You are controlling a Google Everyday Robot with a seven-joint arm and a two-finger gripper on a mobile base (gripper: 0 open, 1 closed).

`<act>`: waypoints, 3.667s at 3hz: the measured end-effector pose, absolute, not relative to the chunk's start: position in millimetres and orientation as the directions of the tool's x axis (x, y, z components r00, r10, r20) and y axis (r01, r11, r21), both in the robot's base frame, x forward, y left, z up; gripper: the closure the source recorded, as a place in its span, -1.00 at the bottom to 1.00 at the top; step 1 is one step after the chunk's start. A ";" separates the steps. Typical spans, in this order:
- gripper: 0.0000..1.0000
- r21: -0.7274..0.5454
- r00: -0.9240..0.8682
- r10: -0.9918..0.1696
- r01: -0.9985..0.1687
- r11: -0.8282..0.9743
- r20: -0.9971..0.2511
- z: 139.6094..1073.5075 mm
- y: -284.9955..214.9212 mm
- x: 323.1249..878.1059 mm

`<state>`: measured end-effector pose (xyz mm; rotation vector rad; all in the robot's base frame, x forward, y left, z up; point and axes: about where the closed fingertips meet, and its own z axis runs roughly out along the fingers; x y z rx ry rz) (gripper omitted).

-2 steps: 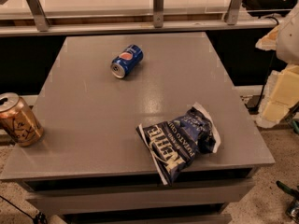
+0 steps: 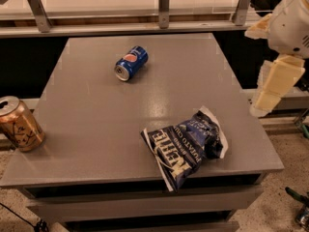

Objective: Move pepsi can near orange can

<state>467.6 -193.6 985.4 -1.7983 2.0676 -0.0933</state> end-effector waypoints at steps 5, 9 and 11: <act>-1.00 -0.446 0.497 -0.865 -0.790 -0.421 -0.065 1022.3 -30.1 583.2; -1.00 -0.302 0.733 -0.652 -0.587 -0.751 0.194 972.2 -8.0 667.3; -1.00 -0.266 0.789 -0.586 -0.534 -0.802 0.183 933.9 4.0 701.8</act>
Offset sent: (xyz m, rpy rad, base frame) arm 0.1318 0.1844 0.0518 -0.1970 -0.2106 0.7425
